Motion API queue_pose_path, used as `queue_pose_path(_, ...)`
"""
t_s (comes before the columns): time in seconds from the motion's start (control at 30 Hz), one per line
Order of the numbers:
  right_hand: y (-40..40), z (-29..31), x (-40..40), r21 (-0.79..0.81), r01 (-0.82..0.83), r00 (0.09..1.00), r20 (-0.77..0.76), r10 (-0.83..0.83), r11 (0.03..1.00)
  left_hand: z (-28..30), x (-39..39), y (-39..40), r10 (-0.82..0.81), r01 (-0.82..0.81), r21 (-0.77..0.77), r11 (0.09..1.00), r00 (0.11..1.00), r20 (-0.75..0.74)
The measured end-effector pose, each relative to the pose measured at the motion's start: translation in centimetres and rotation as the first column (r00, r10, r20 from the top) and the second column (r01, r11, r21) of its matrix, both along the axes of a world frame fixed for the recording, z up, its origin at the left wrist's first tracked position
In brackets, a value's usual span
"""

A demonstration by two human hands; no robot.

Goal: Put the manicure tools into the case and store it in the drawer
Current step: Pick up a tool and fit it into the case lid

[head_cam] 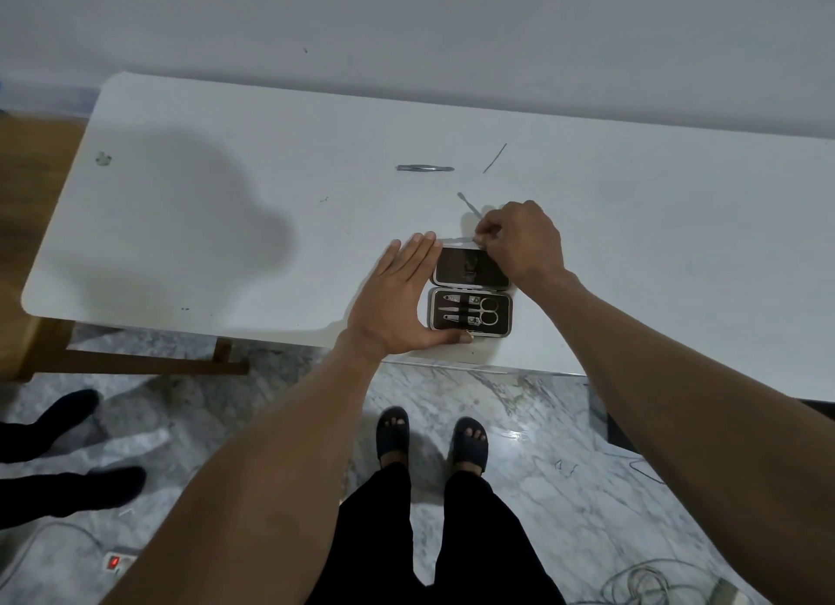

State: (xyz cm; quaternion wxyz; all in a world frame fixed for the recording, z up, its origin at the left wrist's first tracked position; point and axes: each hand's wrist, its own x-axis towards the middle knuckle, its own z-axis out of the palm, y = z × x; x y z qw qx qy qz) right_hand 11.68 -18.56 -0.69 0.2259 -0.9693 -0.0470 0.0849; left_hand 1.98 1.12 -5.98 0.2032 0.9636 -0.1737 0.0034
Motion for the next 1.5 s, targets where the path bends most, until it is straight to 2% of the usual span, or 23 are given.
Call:
queue_pose_path(0.2, 0.6, 0.5, 0.1, -0.209, -0.164, 0.984, 0.039, 0.176, 0.964, 0.1, 0.0, 0.0, -0.003, 0.003, 0.013, 1.0, 1.0, -0.006)
queue_pose_path(0.33, 1.2, 0.6, 0.2, -0.374, -0.262, 0.962, -0.023, 0.273, 0.89, 0.3, 0.0, 0.0, -0.004, 0.005, 0.039, 0.999, 1.0, -0.018)
queue_pose_path(0.4, 1.2, 0.7, 0.2, -0.382, -0.273, 0.959, -0.032, 0.283, 0.883, 0.2, 0.1, 0.0, -0.005, 0.006, 0.042, 0.999, 1.0, -0.022)
queue_pose_path(0.57, 0.1, 0.7, 0.1, -0.222, -0.163, 0.98, 0.079, 0.184, 0.961, 0.2, 0.0, 0.0, -0.005, 0.005, 0.03, 1.0, 1.0, -0.016)
queue_pose_path(0.77, -0.4, 0.7, -0.3, -0.128, -0.126, 0.991, 0.023, 0.13, 0.984, 0.1, 0.0, 0.0, -0.004, 0.004, 0.014, 1.0, 1.0, -0.021)
queue_pose_path(0.97, -0.1, 0.8, -0.1, -0.175, -0.175, 0.982, 0.034, 0.184, 0.969, -0.1, 0.0, -0.1, 0.002, -0.002, 0.003, 1.0, 1.0, 0.009)
queue_pose_path(1.13, 0.0, 0.9, 0.3, -0.233, -0.247, 0.968, -0.016, 0.25, 0.941, 0.0, 0.0, 0.0, 0.0, 0.0, -0.002, 1.0, 1.0, 0.005)
queue_pose_path(1.27, -0.1, 1.0, 0.4, -0.101, -0.172, 0.984, -0.056, 0.167, 0.98, 0.1, 0.0, 0.0, -0.002, 0.003, 0.017, 1.0, 1.0, -0.013)
queue_pose_path(1.37, -0.4, 1.0, 0.4, 0.066, -0.061, 0.996, -0.06, 0.065, 0.996, 0.2, 0.0, 0.0, -0.001, 0.001, 0.032, 0.999, 1.0, -0.017)
queue_pose_path(1.5, -0.8, 1.6, -0.5, 0.283, 0.106, 0.994, -0.062, -0.093, 0.953, 0.2, 0.0, 0.0, -0.002, 0.002, 0.027, 1.0, 1.0, 0.0)
